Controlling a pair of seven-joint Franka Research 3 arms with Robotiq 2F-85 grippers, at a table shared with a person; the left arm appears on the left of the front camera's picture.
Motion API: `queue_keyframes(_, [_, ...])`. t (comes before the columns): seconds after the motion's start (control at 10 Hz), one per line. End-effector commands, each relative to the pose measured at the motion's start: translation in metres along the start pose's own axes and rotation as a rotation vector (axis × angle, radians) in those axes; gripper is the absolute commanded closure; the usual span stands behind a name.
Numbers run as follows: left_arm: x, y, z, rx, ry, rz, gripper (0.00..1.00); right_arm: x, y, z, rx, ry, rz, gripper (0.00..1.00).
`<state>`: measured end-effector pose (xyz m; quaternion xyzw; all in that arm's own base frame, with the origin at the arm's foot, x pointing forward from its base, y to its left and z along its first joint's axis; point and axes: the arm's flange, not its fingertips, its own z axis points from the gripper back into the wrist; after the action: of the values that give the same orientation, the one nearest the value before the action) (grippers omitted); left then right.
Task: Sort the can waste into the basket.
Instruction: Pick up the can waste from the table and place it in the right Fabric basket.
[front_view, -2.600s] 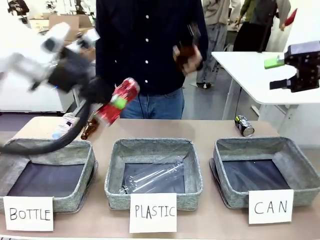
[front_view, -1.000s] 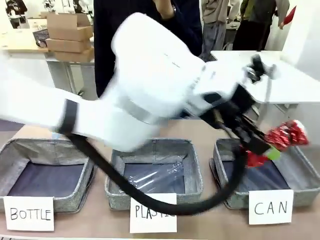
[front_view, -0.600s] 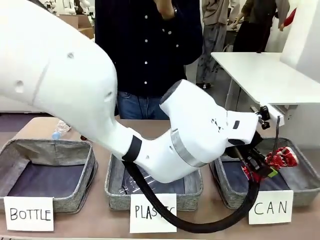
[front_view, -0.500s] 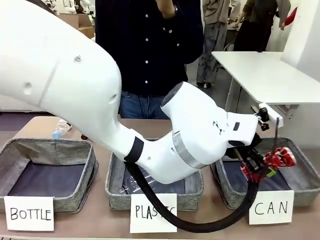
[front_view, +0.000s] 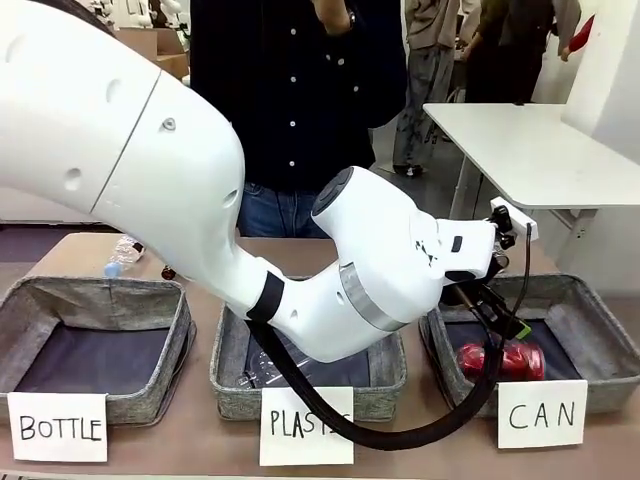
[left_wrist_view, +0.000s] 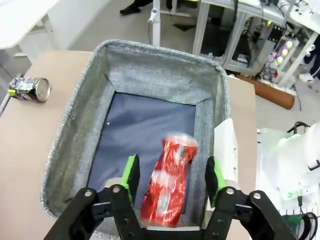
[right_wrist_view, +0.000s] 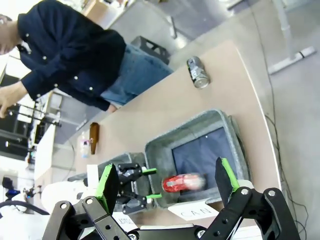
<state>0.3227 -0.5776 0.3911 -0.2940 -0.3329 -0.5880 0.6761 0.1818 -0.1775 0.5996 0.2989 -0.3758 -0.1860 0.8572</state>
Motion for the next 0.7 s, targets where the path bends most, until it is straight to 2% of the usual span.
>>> queue_keyframes(0.0, [-0.001, -0.007, 0.01, 0.013, -0.018, 0.015, 0.0, 0.001, 0.003, 0.0, 0.001, -0.015, -0.024, 0.0])
queue_keyframes(0.3, [-0.002, -0.012, 0.03, 0.009, -0.032, 0.028, 0.0, 0.001, 0.003, 0.0, 0.001, -0.015, -0.024, 0.0])
queue_keyframes(0.4, [-0.005, -0.011, 0.04, -0.033, 0.016, 0.121, 0.0, 0.001, 0.003, 0.0, 0.001, -0.015, -0.024, 0.0])
queue_keyframes(0.5, [-0.01, -0.012, 0.063, -0.095, 0.09, 0.235, 0.0, 0.0, 0.0, 0.0, 0.0, 0.0, 0.0, 0.0])
queue_keyframes(0.6, [-0.019, -0.01, 0.1, -0.118, 0.12, 0.306, 0.0, 0.005, 0.013, -0.017, 0.0, 0.006, 0.023, 0.0])
